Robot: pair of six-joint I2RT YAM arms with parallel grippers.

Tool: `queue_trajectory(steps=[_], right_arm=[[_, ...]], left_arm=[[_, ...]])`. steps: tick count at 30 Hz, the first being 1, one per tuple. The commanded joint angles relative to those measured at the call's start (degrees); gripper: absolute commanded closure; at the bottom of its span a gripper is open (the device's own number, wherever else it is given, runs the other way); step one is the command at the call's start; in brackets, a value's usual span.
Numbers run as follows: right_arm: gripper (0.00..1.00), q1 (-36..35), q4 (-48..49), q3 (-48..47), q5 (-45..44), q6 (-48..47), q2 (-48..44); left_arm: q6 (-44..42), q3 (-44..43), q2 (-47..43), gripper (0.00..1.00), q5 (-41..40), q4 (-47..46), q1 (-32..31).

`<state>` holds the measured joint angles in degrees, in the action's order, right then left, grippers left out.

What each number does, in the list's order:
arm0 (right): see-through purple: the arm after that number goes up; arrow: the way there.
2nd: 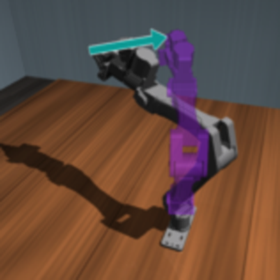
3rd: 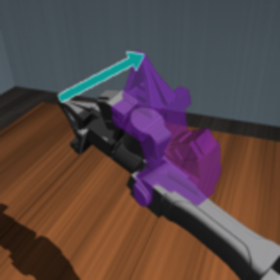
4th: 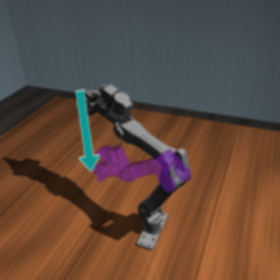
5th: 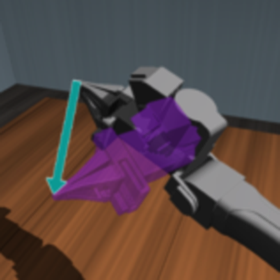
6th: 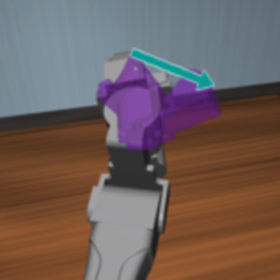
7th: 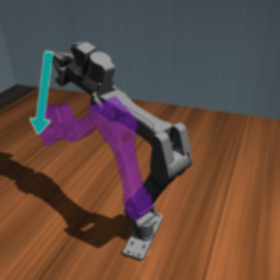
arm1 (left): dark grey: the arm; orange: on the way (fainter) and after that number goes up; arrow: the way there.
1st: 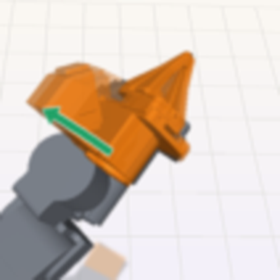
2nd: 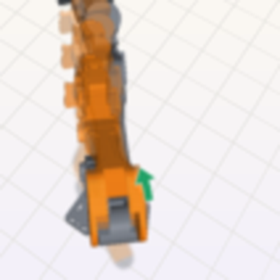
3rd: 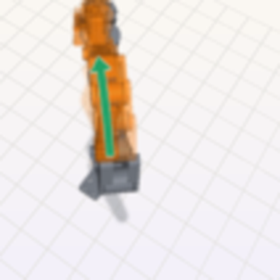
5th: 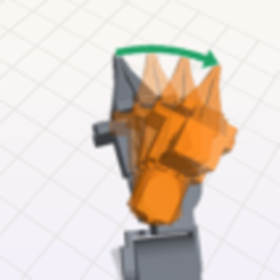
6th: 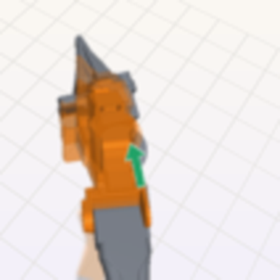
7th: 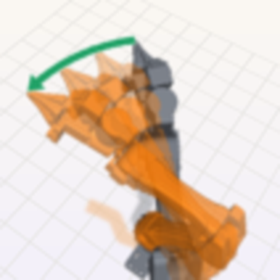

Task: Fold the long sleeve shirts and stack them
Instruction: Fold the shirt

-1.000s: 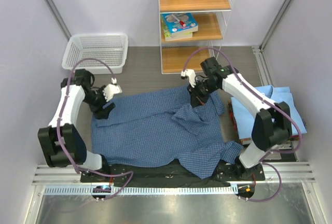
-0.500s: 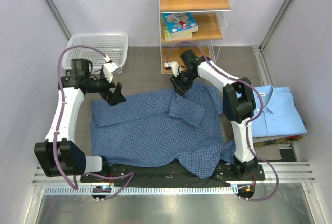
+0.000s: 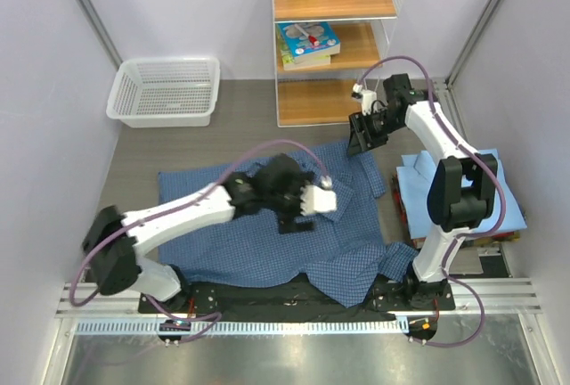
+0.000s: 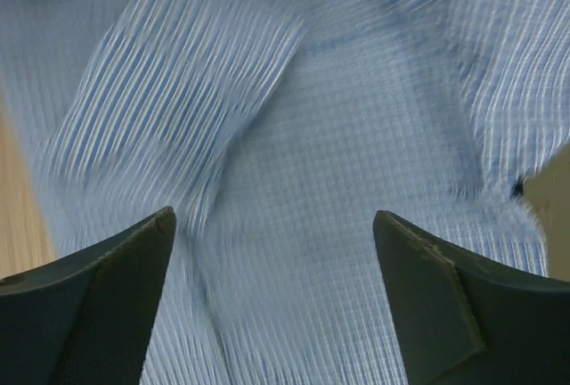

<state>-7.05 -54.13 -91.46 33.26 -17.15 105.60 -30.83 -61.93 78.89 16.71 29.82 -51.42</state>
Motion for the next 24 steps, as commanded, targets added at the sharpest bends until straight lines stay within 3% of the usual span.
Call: queue_trajectory(steps=[1, 2, 4, 10, 12, 13, 16, 19, 24], right_arm=[[0.48, 0.45, -2.03, 2.87, 5.94, 2.38, -1.63], [0.48, 0.89, -2.03, 2.69, 6.03, 2.38, -1.8], [0.48, 1.68, -2.12, 1.91, 6.21, 2.38, -2.07], [0.48, 2.83, -3.0, 0.32, 6.47, 1.5, -1.8], [0.48, 2.92, -3.18, 0.23, 6.65, 0.98, -1.45], [0.48, 2.92, -3.26, 0.23, 6.56, 0.71, -1.19], [0.49, 3.01, -3.09, 0.32, 6.91, -0.51, -0.84], [0.5, 3.09, -2.83, -0.99, 7.96, -1.92, -0.05], [0.47, 3.01, -2.65, -5.13, 9.37, -7.18, -0.22]], left_arm=[[-3.18, -7.57, 13.8, 0.14, -12.39, -9.26, -12.1], [-2.84, -10.64, 16.09, 0.21, -12.75, -9.26, -13.0], [-2.83, -12.59, 22.52, 0.25, -15.2, -10.39, -14.66], [-8.09, -12.68, 31.48, 0.23, -23.46, -18.74, -16.69], [-8.89, -12.78, 32.98, 0.28, -25.31, -19.89, -16.78], [-9.25, -12.43, 33.34, 0.33, -26.54, -22.24, -16.78], [-8.2, -11.81, 31.77, 0.71, -29.36, -24.81, -16.61], [-4.7, -11.98, 26.51, 0.95, -27.62, -22.11, -16.52], [8.74, -12.69, 12.03, 1.0, -12.19, -13.22, -12.31]])
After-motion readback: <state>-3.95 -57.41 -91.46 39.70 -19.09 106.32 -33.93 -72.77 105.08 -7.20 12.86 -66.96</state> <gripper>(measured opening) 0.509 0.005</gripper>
